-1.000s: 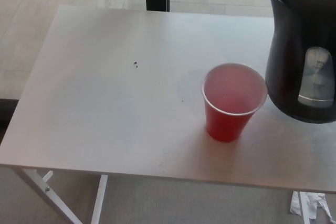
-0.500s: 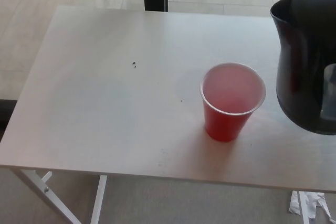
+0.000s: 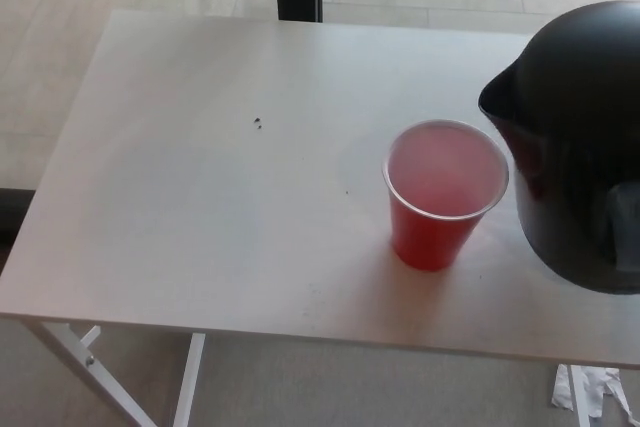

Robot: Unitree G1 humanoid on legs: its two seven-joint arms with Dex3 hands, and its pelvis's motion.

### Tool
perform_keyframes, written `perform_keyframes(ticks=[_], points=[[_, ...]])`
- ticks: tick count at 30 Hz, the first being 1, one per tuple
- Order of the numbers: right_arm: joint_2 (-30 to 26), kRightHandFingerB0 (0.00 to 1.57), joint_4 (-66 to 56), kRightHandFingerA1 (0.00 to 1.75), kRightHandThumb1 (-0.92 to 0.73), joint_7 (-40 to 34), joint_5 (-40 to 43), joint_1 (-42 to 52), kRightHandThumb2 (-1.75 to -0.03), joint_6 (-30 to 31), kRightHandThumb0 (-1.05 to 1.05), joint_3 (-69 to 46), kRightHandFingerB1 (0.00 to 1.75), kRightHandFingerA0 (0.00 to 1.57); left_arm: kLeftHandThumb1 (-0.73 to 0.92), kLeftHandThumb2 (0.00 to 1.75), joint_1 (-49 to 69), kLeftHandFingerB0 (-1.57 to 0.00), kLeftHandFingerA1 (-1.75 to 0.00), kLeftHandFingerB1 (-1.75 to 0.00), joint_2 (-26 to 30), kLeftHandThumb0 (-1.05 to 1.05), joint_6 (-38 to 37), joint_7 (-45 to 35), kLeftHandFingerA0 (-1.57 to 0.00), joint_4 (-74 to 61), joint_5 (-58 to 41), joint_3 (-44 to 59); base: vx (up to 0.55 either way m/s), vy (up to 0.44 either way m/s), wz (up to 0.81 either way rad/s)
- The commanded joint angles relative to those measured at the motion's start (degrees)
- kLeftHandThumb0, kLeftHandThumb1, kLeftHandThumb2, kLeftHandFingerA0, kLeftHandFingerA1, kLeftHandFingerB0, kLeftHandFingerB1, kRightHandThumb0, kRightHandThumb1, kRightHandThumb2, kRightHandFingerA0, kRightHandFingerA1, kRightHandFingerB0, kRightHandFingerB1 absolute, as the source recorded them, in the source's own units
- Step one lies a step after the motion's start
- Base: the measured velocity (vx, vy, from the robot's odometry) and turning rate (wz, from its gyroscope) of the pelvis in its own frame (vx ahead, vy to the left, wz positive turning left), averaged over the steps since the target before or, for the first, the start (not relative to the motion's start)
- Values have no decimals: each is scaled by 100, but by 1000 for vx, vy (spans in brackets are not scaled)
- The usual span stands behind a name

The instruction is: The robot uses its right hand to lift up a kettle kept on the middle of the desk by its handle and tilt it into a glass kept next to it to pour out water

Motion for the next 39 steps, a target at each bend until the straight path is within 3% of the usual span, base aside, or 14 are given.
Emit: perform_keyframes(ticks=[1,5,14,15,16,34,37,39], points=[[-227,84,42,175,-46,3,-210,-191,-136,-708,0,85,163,98,71,108,-3,-36,-63,-54,135,-78,65,16,-58,15,-14,32,0,0,0],[-279,87,230,175,-46,113,-305,-328,-140,-1039,-5,212,156,103,71,109,14,-36,-62,-53,151,-78,42,-20,-55,-8,-4,25,0,0,0],[-333,86,174,175,-44,184,-272,-574,-141,-904,-6,354,155,103,70,109,-28,-34,-60,-52,194,-75,91,5,-52,-9,14,6,0,0,0],[-339,87,167,175,-40,200,-268,-597,-140,-865,-6,364,159,101,89,67,-28,-40,-49,-39,194,-77,100,-6,-59,-14,2,14,0,0,0],[-332,88,183,175,-42,219,-265,-621,-137,-881,-5,375,158,101,70,109,-26,-33,-60,-52,198,-75,99,-12,-51,-16,1,15,0,0,0],[-403,87,-436,173,-45,28,-680,-809,-131,-510,-8,721,154,97,72,109,-22,-35,-60,-52,280,-77,77,9,-53,-13,62,-42,0,0,0],[-459,87,-575,175,-42,-14,-751,-832,-136,-127,-9,742,156,99,73,110,-4,-35,-60,-52,292,-77,82,-6,-54,-38,56,-51,0,0,0],[-472,87,-543,175,-45,-31,-812,-858,-131,-136,-9,768,156,100,73,110,3,-35,-60,-52,298,-77,98,-21,-54,-39,45,-47,0,0,0]])
